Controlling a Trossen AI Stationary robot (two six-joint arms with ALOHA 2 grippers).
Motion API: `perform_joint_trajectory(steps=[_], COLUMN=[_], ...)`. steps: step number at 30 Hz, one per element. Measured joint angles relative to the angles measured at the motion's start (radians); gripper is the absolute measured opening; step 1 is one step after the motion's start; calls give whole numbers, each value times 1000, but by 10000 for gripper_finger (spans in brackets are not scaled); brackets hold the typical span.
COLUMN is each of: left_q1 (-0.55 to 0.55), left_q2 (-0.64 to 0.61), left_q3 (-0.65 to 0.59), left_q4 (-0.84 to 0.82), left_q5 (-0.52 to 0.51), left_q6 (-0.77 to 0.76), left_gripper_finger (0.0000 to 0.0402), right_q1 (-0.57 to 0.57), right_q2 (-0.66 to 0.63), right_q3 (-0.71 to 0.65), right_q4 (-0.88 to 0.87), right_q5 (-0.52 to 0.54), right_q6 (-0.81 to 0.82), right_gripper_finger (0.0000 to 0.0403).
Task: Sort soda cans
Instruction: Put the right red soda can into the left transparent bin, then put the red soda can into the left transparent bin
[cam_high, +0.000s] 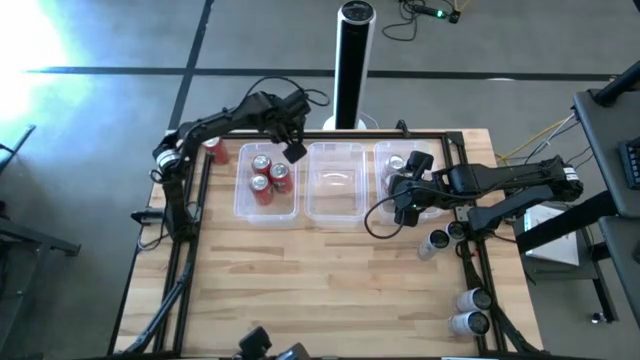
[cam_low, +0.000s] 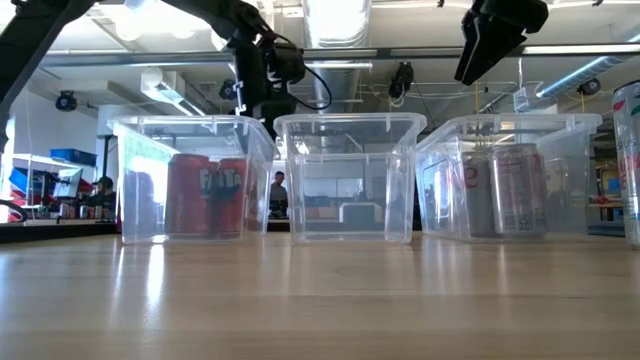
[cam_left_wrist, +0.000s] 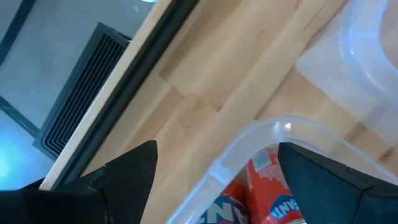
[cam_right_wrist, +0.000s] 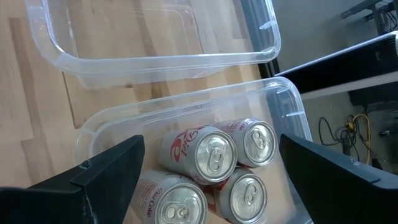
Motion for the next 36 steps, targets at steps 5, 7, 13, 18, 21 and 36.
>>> perform_joint_trajectory(steps=[5, 7, 13, 18, 21, 36], left_q1=[-4, -6, -8, -10, -10, 114], left_q2=[0, 0, -1, -12, -20, -213], left_q3=[0, 0, 0, 0, 0, 1], left_q4=[2, 2, 3, 12, 16, -139], left_q5=[1, 3, 2, 21, 29, -104], left_q6=[7, 7, 8, 12, 12, -132], left_gripper_finger=[318, 318, 318, 318, 318, 318], right_q1=[0, 0, 0, 0, 0, 0], right_q2=[0, 0, 0, 0, 0, 0], right_q3=[0, 0, 0, 0, 0, 0], right_q4=[0, 0, 0, -4, -5, -19], right_q5=[0, 0, 0, 0, 0, 0], right_q6=[0, 0, 0, 0, 0, 4], right_gripper_finger=[368, 368, 368, 368, 368, 368])
